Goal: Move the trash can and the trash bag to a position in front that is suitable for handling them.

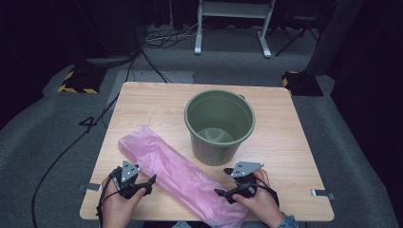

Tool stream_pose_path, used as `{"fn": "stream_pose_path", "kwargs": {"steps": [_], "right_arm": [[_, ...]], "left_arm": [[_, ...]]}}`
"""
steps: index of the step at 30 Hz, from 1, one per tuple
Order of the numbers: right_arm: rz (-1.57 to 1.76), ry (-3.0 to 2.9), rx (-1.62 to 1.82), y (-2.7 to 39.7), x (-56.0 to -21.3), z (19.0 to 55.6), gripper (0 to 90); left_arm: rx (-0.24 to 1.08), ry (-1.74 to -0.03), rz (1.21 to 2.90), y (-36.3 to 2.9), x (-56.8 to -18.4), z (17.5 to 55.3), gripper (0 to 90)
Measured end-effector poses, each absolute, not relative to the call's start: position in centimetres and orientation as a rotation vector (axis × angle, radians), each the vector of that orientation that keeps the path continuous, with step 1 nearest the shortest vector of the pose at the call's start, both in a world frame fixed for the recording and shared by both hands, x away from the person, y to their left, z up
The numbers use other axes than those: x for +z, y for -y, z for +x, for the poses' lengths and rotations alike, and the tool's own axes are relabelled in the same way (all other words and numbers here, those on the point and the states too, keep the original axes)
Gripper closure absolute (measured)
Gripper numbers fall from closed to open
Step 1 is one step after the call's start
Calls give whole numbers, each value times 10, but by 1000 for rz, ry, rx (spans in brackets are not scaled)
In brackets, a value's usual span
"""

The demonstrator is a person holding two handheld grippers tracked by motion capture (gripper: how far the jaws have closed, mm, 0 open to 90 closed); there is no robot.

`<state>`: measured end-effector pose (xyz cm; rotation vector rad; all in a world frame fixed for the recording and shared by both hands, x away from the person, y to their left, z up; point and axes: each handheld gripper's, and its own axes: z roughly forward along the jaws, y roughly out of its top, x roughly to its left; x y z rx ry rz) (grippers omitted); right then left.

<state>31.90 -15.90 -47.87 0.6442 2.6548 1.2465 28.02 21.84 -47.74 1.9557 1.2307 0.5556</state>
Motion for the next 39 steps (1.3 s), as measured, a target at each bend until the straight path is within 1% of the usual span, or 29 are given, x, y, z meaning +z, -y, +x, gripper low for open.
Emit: {"fn": "stream_pose_path", "kwargs": {"steps": [4, 7, 12, 13, 14, 16, 20, 21, 22, 23, 27, 29, 31, 35, 37, 39], "right_arm": [[593, -2700, 1195, 148, -486, 314, 238], [573, -2752, 1161, 143, -492, 312, 338], [549, -2765, 1138, 136, -496, 308, 323], [542, -2763, 1129, 133, -496, 307, 300], [542, -2763, 1129, 133, -496, 307, 300], [533, -2755, 1121, 129, -497, 307, 272], [548, -2736, 1100, 125, -497, 304, 271], [545, -2734, 1098, 125, -497, 304, 310], [530, -2740, 1104, 125, -496, 302, 438], [502, -2754, 1109, 125, -494, 301, 531], [457, -2798, 1103, 122, -492, 296, 743], [446, -2828, 1134, 122, -492, 297, 872], [456, -2842, 1160, 123, -493, 298, 898], [474, -2827, 1184, 135, -488, 303, 900], [481, -2802, 1217, 146, -482, 305, 900], [519, -2773, 1210, 165, -475, 309, 900]], "left_arm": [[554, -1229, 1957, -218, -478, 280, 247], [550, -1226, 1959, -218, -478, 281, 247], [525, -1206, 1976, -214, -480, 282, 262], [518, -1198, 1987, -212, -481, 282, 262], [516, -1194, 1991, -211, -482, 282, 262], [509, -1186, 1997, -210, -482, 283, 259], [516, -1187, 1985, -211, -481, 283, 256], [519, -1190, 1984, -212, -480, 282, 256], [522, -1190, 1982, -212, -480, 282, 256], [522, -1191, 1978, -212, -480, 282, 256], [522, -1184, 1976, -211, -479, 282, 256], [524, -1181, 1978, -211, -479, 282, 256], [526, -1180, 1974, -212, -478, 282, 256], [524, -1182, 1967, -213, -479, 284, 257], [522, -1182, 1963, -212, -479, 285, 257], [519, -1181, 1965, -211, -479, 285, 257]]}}
